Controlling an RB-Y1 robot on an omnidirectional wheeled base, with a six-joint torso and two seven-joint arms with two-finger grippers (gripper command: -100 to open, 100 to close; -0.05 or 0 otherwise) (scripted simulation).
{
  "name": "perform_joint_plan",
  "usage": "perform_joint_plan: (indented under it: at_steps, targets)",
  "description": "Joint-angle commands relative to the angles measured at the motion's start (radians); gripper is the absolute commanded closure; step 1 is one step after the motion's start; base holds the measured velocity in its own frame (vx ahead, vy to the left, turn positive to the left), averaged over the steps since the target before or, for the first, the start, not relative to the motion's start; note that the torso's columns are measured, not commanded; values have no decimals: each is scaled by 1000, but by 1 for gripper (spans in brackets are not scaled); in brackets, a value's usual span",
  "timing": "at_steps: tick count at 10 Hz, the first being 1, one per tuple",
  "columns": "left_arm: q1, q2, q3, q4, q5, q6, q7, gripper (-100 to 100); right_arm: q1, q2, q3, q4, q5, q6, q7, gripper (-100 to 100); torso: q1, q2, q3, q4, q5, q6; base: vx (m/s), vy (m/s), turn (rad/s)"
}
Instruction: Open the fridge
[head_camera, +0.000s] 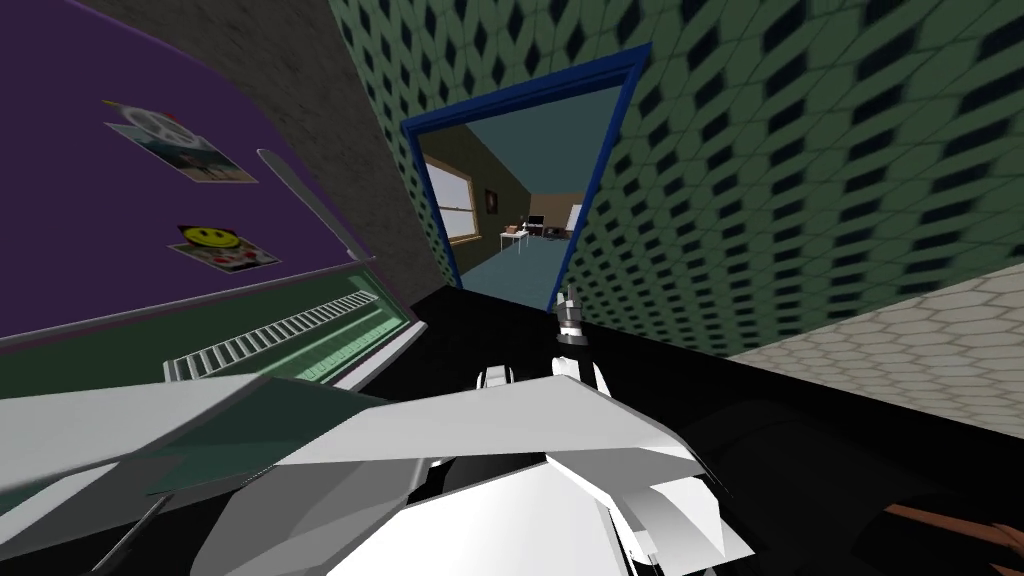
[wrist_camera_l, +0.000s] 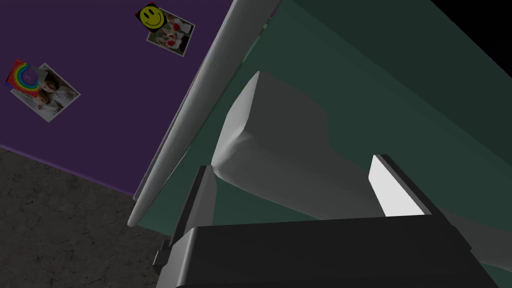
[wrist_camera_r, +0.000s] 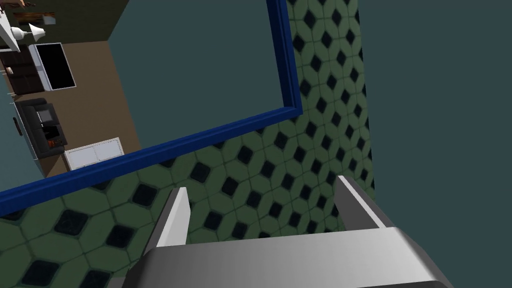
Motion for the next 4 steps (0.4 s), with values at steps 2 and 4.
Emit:
perform_joint_plan:
  at_steps: [2,4]
  targets:
    - [-63,-8,-7,23,-3,64,-3,-100,0,0,0,0,0,0,0,0,7,2,1,-1,4,-2,18,-9,-11]
    - [-146,-85,28,38,-29,112,-77,-100,0,0,0,0,0,0,0,0,14,13,8,2,4,-9,-123,41,333]
